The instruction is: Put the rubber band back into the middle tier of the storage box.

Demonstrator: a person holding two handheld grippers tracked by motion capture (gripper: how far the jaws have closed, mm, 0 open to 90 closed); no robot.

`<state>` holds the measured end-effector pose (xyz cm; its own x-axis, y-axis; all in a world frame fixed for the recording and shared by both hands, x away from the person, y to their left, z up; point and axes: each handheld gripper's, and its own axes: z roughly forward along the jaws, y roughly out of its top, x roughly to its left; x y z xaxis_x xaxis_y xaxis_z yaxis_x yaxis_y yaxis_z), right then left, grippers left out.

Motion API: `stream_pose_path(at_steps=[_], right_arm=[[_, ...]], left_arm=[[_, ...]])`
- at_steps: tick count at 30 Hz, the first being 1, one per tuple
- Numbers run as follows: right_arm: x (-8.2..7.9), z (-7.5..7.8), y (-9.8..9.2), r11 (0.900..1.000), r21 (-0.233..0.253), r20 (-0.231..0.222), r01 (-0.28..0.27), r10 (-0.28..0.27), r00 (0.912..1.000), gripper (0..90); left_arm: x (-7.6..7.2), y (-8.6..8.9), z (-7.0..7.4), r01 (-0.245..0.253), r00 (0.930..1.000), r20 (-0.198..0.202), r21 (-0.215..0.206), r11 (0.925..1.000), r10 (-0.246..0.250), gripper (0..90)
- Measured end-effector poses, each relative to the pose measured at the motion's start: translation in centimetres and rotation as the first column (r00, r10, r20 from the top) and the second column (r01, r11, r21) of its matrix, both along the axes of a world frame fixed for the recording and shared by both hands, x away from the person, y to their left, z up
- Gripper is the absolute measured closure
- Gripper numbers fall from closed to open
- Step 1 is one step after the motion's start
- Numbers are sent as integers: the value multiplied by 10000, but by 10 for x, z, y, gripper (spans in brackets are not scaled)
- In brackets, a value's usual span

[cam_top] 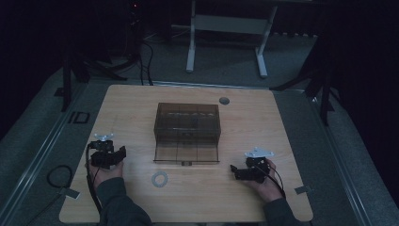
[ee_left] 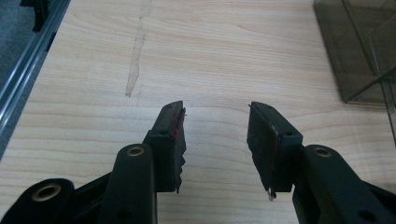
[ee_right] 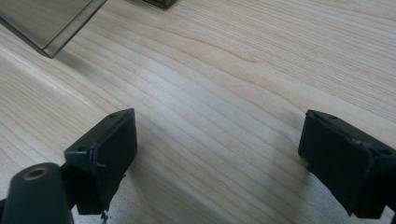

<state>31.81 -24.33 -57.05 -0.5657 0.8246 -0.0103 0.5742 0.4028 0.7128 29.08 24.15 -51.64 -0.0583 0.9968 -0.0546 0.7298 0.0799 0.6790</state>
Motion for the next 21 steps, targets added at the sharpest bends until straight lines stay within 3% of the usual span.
stream_pose_path(at_steps=[6,10,16,21], right_arm=[[1,0,0,10000,4,6,-47,47,10000,114],[1,0,1,10000,6,7,-51,51,10000,115],[0,0,1,10000,-2,9,-66,66,10000,115],[0,0,1,10000,-1,9,-71,71,10000,115]], left_arm=[[3,-5,9,360,9994,-14,557,9978,-360,557],[5,-10,13,423,9991,5,603,9973,-424,562],[11,-21,16,920,9953,-365,635,9937,-898,567],[14,-28,21,1314,9910,-360,687,9889,-1292,567]])
